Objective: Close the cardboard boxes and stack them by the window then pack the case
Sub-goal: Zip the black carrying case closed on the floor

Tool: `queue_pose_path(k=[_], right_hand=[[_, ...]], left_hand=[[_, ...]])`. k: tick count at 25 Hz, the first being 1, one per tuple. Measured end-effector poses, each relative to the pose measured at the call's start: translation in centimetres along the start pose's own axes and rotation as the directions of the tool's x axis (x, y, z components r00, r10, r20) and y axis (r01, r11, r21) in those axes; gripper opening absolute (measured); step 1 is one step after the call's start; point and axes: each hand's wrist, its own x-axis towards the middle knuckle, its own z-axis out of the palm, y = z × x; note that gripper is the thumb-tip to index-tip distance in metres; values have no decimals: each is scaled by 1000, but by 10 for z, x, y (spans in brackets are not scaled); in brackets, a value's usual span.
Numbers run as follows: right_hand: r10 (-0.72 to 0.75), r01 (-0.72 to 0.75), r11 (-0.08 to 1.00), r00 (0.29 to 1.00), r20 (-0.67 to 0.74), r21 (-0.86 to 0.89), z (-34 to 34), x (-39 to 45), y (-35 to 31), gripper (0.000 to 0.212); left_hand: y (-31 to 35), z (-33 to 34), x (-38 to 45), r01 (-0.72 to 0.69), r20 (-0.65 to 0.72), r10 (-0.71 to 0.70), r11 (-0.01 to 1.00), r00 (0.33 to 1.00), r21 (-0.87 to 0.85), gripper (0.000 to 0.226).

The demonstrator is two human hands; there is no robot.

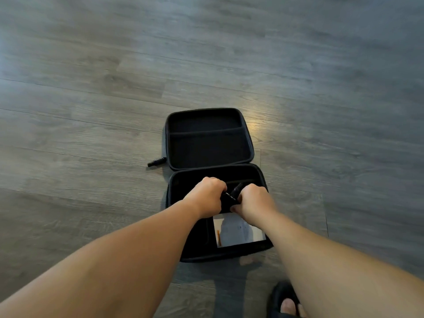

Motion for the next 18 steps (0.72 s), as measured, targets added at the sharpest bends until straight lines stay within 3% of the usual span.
queue_pose_path(k=[2, 10, 14, 18], right_hand=[[39, -38, 998, 999, -30, 46, 4, -1, 5, 25], [-113, 106, 991, 990, -87, -76, 10, 4, 7, 16], [-164, 163, 986, 986, 19, 39, -5, 13, -9, 17], [-279, 273, 951, 960, 22, 146, -15, 18, -26, 10]], left_hand=[[6, 4, 6, 8, -21, -7, 1000, 1000, 7, 25], [1, 5, 14, 2, -151, -5, 1000, 989, -21, 17], [-22, -8, 8, 46, -216, -48, 999, 975, -16, 12], [-50, -27, -1, 114, -368, -113, 993, 923, -19, 6]])
